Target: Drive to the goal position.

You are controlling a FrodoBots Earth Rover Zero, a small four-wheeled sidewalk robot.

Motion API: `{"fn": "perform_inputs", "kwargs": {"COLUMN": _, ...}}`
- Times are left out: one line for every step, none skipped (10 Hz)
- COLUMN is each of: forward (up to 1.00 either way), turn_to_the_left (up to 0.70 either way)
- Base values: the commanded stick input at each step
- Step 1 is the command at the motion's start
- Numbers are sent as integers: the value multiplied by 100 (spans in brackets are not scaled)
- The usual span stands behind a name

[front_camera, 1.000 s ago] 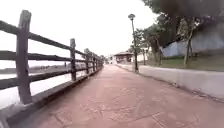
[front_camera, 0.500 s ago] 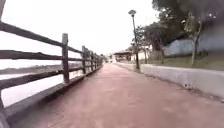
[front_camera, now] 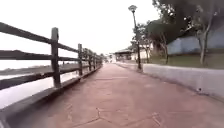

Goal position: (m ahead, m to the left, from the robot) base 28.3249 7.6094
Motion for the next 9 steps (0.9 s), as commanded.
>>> {"fn": "perform_inputs", "kwargs": {"forward": 100, "turn_to_the_left": 0}}
{"fn": "perform_inputs", "kwargs": {"forward": 100, "turn_to_the_left": 0}}
{"fn": "perform_inputs", "kwargs": {"forward": 100, "turn_to_the_left": 0}}
{"fn": "perform_inputs", "kwargs": {"forward": 100, "turn_to_the_left": 0}}
{"fn": "perform_inputs", "kwargs": {"forward": 100, "turn_to_the_left": 0}}
{"fn": "perform_inputs", "kwargs": {"forward": 100, "turn_to_the_left": 0}}
{"fn": "perform_inputs", "kwargs": {"forward": 100, "turn_to_the_left": 0}}
{"fn": "perform_inputs", "kwargs": {"forward": 100, "turn_to_the_left": 0}}
{"fn": "perform_inputs", "kwargs": {"forward": 100, "turn_to_the_left": 0}}
